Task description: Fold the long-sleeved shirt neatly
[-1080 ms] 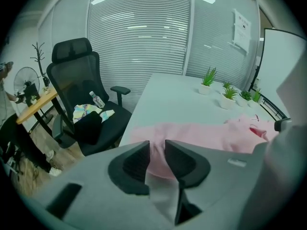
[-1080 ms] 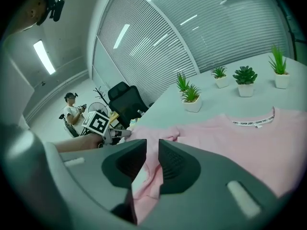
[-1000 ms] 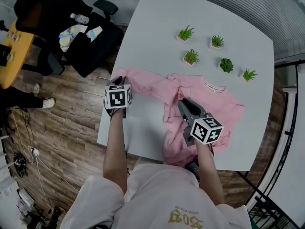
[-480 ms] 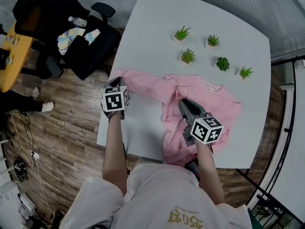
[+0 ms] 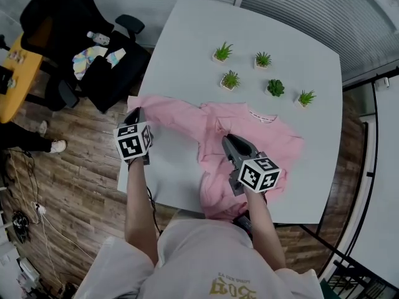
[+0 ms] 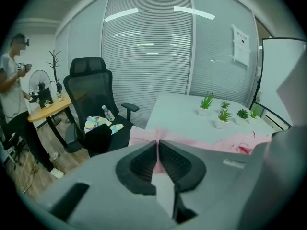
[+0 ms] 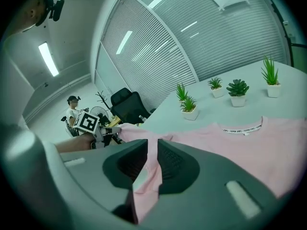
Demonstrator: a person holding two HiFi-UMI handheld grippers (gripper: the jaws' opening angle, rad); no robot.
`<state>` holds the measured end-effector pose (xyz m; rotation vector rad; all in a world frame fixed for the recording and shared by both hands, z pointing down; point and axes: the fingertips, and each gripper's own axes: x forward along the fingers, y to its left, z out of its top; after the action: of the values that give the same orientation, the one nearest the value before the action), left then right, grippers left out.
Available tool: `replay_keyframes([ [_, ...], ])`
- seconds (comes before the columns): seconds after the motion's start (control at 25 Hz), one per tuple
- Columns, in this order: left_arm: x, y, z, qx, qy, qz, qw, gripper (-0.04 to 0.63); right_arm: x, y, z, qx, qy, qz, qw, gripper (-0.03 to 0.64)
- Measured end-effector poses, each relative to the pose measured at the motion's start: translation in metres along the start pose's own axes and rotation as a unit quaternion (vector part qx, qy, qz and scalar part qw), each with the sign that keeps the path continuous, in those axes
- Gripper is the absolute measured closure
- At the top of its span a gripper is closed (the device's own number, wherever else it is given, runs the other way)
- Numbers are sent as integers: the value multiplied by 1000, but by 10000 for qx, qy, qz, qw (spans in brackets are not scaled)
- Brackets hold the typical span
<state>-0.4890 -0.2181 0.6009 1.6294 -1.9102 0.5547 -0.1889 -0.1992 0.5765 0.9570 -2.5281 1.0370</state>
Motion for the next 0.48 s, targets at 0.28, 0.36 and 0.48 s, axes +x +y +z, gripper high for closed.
replay_keyframes([
  [0.28, -39, 1, 15, -72, -307, 319, 9990, 575, -30, 0, 14, -38, -201, 65, 9998, 540],
  [0.36, -48, -4, 20, -40, -381, 342, 9987, 575, -39, -1, 17, -32, -280, 68, 9996, 540],
  [0.48, -58, -14, 27, 5, -469, 334, 9983, 575, -52, -1, 20, 11, -374, 74, 9993, 540],
])
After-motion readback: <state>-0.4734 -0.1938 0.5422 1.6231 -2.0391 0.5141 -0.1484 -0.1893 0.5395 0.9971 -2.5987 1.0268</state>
